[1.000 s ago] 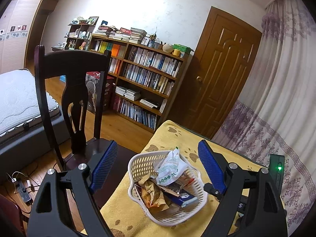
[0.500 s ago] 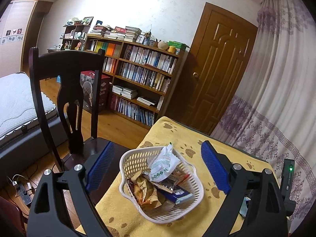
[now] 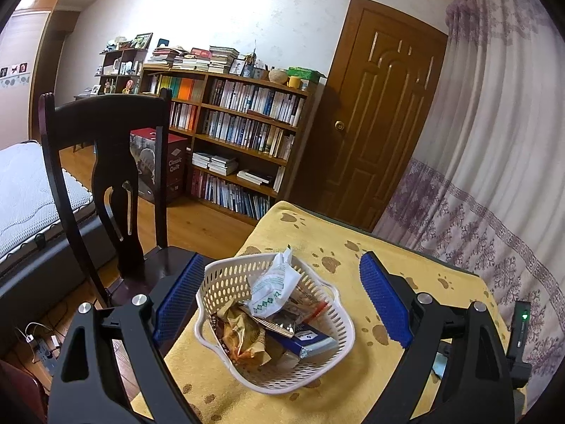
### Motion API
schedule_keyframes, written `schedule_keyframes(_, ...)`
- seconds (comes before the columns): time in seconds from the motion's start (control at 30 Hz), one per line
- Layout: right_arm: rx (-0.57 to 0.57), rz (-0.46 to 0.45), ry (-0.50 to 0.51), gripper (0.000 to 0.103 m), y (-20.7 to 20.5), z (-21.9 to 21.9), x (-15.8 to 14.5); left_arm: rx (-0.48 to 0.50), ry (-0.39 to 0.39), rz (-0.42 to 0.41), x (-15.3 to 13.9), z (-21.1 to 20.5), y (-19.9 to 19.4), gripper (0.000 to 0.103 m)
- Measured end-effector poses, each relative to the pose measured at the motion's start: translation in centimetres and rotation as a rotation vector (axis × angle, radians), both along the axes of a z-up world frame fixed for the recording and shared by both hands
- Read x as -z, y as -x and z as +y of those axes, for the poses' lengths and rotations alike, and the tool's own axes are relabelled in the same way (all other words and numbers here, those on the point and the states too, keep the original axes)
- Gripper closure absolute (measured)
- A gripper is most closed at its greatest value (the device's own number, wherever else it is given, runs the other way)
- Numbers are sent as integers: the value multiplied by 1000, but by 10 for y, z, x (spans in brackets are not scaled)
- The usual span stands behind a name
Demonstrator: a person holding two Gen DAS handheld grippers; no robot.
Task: Organize snacks
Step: 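Move the right tool to the blue coconut biscuit packet and grasp it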
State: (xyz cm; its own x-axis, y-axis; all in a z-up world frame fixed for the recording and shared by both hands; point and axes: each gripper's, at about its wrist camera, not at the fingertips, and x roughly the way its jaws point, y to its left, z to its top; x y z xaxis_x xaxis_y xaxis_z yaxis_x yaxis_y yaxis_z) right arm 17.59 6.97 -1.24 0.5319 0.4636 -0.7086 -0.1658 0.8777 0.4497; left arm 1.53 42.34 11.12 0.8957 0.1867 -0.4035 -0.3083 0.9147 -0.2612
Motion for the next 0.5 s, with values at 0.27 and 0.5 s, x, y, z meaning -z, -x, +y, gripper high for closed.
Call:
schedule_keyframes(0.27, 34, -12, -18, 53, 18, -38, 2, 17, -18, 7, -1, -10, -2, 12)
schedule_keyframes(0.5, 66, -23, -30, 53, 35, -72, 2, 45, -48, 22, 1, -26, -6, 12)
